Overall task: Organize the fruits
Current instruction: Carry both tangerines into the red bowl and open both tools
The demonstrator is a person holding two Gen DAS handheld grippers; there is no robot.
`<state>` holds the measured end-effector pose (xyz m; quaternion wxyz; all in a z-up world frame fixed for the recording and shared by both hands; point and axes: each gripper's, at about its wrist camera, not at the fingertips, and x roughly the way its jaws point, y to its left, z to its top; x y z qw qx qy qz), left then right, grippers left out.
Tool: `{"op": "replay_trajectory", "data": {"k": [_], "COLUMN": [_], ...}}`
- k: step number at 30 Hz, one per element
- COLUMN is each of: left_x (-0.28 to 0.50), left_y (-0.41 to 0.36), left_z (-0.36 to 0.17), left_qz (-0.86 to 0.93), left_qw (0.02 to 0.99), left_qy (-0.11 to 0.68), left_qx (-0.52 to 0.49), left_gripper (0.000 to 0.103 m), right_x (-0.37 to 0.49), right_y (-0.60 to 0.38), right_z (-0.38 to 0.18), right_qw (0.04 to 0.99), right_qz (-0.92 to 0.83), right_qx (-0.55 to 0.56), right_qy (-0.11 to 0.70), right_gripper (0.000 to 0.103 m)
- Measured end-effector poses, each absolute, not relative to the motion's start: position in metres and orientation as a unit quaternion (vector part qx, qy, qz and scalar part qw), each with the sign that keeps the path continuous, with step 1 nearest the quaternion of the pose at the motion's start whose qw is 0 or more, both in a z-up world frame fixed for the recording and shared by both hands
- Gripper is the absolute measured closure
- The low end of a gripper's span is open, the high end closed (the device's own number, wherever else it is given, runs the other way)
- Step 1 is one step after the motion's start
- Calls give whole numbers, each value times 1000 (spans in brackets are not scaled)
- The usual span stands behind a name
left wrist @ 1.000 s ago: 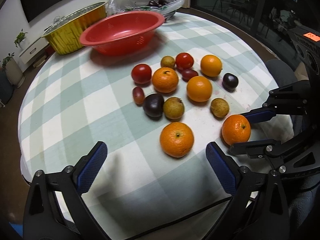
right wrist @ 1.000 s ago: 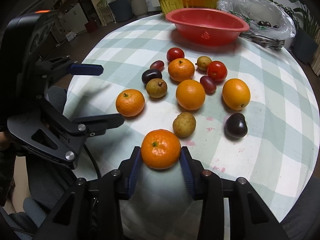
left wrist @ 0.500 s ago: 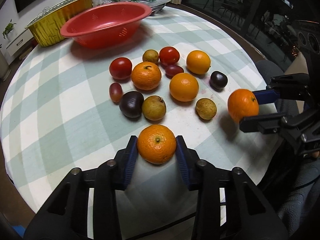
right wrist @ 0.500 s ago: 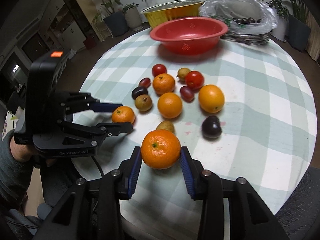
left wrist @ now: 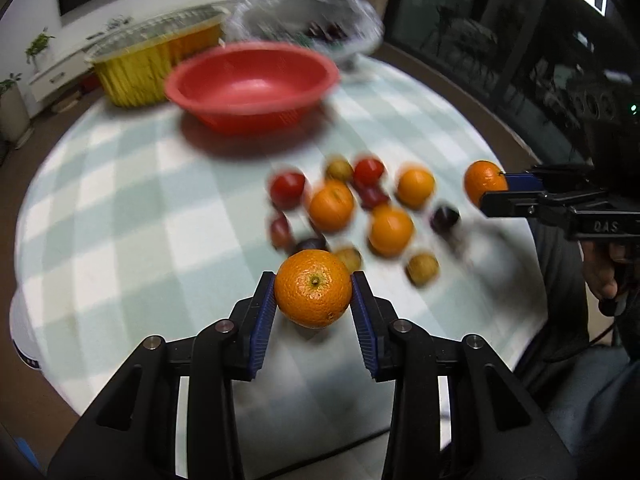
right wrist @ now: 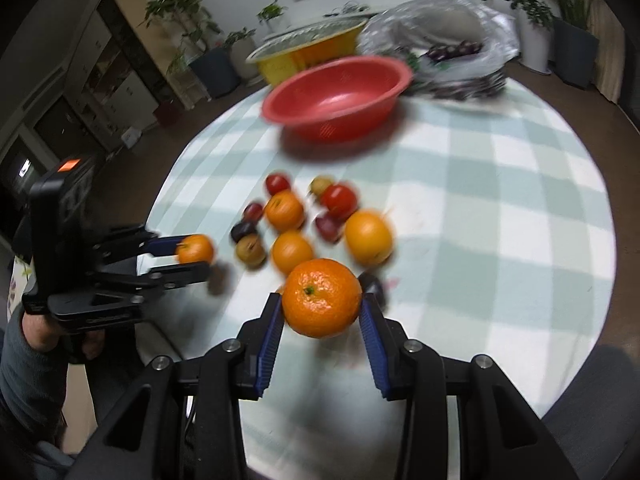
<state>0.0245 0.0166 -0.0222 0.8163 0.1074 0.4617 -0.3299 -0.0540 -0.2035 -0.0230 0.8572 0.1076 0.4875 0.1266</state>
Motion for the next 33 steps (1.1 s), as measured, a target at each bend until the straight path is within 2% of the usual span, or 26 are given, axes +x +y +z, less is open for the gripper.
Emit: {"op": "replay_trajectory", "data": {"k": [6,13,20,26,33], "left_x": [78,165,233,251,259], "left_y": [9,-17,-56,-65,-69], "left_z": [21,37,5,-31,-47], "left_qz": [-313,-289,-275,-265,-264], "left_qw": [851,862,843,830,826], "left_qy": [413,410,446,471,476], "left_qx": [90,81,123,139,147], "left_gripper": [68,68,68,68,68], "right_x": [-13,57,132,174,198], "right_y": [-237,-236,-217,-205,-198], "right_z": [10,38,23,-8,-34], "right_qw": [883,898,886,868,854], "right_qz": [95,96,112,106,106], "right_qx": [133,111,78,46,11], "right_qy": [441,414,444,483,509], "right_gripper": [61,61,61,61,61]}}
